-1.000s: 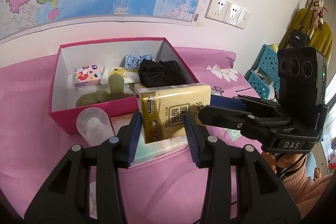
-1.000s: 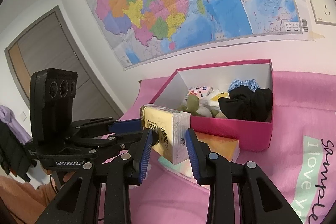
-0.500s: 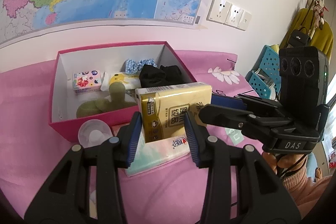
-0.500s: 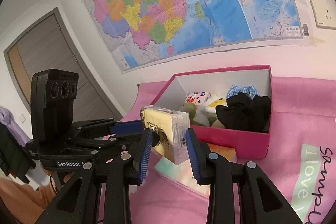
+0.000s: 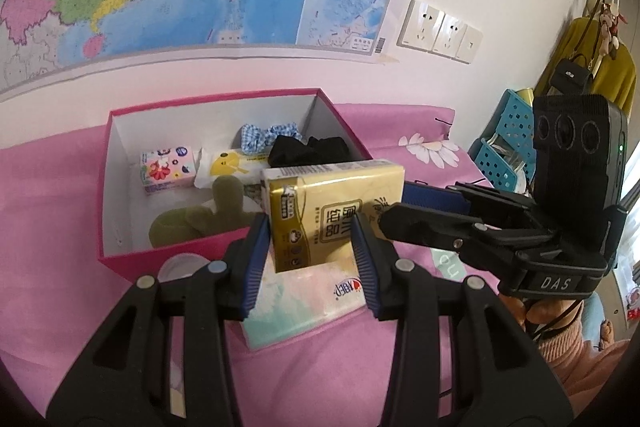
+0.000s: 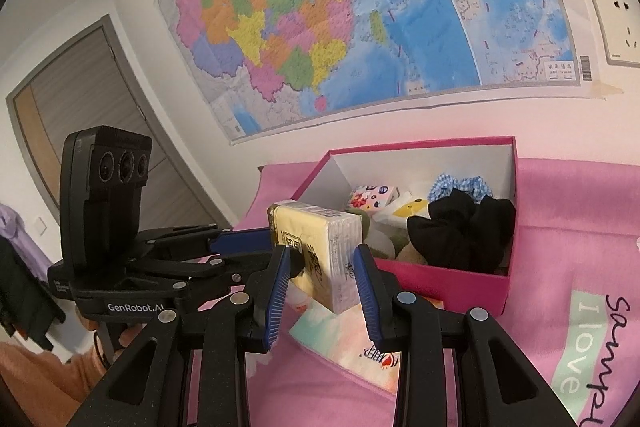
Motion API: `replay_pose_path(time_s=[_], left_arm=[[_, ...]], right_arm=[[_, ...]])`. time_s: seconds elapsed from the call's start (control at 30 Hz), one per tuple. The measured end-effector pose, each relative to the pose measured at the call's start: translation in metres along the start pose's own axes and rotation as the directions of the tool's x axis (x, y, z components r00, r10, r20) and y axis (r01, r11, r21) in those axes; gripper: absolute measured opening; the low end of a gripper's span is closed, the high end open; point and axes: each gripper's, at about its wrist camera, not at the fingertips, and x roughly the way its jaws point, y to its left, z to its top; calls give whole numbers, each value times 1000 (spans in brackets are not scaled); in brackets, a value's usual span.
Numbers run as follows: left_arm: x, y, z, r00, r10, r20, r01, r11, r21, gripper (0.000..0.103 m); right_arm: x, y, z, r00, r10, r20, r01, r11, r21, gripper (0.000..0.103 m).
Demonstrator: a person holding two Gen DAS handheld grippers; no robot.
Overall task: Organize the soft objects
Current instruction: 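Lower the gold tissue pack into the pink box beside the scrunchies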
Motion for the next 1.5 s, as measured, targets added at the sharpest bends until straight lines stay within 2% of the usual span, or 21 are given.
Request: replay_pose_path(time_s=[0.9,1.5], left_arm=[[9,3,24,1000,23,-10,-23,999,24,43],[21,16,34,999,29,-39,-30,999,-19,43]], right_arm=[[8,-10,17,1000,-8,12,8,1000,4,34],[21,-15,28,1000,6,11,-6,1000,10,34]])
